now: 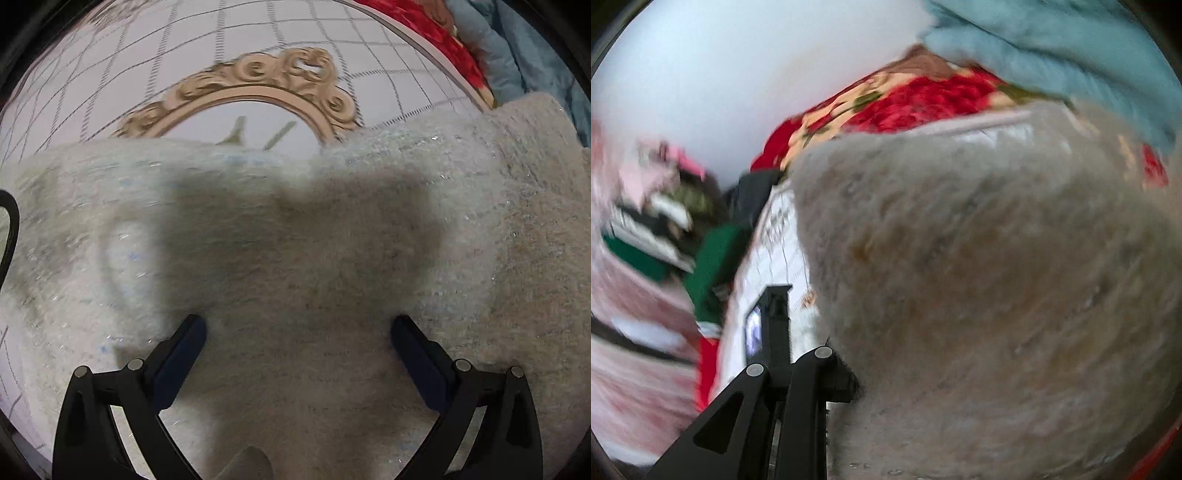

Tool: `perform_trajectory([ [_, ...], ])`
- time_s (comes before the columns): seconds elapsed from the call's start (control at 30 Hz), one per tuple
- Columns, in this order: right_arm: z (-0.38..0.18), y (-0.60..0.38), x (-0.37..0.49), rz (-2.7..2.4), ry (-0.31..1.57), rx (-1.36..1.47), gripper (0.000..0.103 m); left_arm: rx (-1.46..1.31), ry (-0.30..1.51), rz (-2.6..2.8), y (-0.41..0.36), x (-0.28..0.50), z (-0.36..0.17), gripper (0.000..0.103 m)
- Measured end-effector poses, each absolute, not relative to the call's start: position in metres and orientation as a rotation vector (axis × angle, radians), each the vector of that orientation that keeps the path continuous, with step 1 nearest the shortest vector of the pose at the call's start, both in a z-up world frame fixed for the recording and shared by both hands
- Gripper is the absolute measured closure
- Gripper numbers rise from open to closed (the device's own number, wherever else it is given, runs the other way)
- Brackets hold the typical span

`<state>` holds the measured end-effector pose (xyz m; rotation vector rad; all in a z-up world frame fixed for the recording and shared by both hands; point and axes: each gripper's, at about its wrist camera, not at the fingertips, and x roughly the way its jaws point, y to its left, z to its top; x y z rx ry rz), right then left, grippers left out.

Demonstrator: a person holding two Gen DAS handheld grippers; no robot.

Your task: Fold large clothes

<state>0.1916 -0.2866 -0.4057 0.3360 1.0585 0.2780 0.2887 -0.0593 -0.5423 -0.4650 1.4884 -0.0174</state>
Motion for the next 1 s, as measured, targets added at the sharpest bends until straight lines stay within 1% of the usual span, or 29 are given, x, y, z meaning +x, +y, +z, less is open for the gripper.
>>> perform_trajectory([
  [0.13, -0.371, -0.222, 0.195, 0.327, 1.045, 0.082, 0.080, -0.565, 1.401, 0.100, 0.010, 0.249, -0.496, 0.000],
  [0.17, -0.366, -0.196, 0.189, 0.358, 1.031, -0.010, 0.080, -0.582, 1.370, 0.156, 0.038, 0.233, -0.483, 0.000],
  [0.27, -0.356, -0.131, 0.178, 0.459, 1.005, -0.173, 0.080, -0.618, 1.281, 0.332, 0.115, 0.175, -0.443, 0.000],
  [0.33, -0.360, -0.087, 0.153, 0.543, 0.992, -0.261, 0.080, -0.646, 1.230, 0.458, 0.163, 0.132, -0.429, 0.000],
  [0.37, -0.368, -0.064, 0.140, 0.592, 0.992, -0.307, 0.080, -0.657, 1.213, 0.506, 0.174, 0.113, -0.422, 0.000],
  [0.47, -0.405, -0.004, 0.110, 0.714, 1.053, -0.380, 0.079, -0.702, 1.153, 0.656, 0.220, 0.075, -0.421, 0.000],
  [0.5, -0.423, 0.015, 0.100, 0.746, 1.087, -0.398, 0.077, -0.709, 1.138, 0.704, 0.231, 0.057, -0.416, 0.000],
  [0.57, -0.457, 0.044, 0.087, 0.805, 1.174, -0.422, 0.072, -0.724, 1.119, 0.766, 0.237, 0.045, -0.420, 0.000],
  [0.63, -0.477, 0.062, 0.079, 0.852, 1.254, -0.433, 0.058, -0.747, 1.108, 0.797, 0.240, 0.034, -0.420, 0.000],
  [0.67, -0.479, 0.066, 0.077, 0.875, 1.275, -0.428, 0.054, -0.761, 1.099, 0.800, 0.244, 0.033, -0.419, 0.000],
  [0.73, -0.470, 0.066, 0.082, 0.946, 1.303, -0.365, 0.039, -0.775, 1.082, 0.783, 0.244, 0.031, -0.413, 0.000],
  [0.8, -0.453, 0.049, 0.082, 1.026, 1.355, -0.253, 0.028, -0.780, 1.067, 0.748, 0.246, 0.031, -0.398, 0.000],
  [0.9, -0.418, 0.022, 0.100, 1.118, 1.435, -0.074, 0.028, -0.765, 1.042, 0.671, 0.234, 0.052, -0.380, 0.000],
  [1.0, -0.401, -0.028, 0.105, 1.068, 1.490, 0.062, 0.027, -0.719, 1.037, 0.586, 0.215, 0.082, -0.371, 0.000],
])
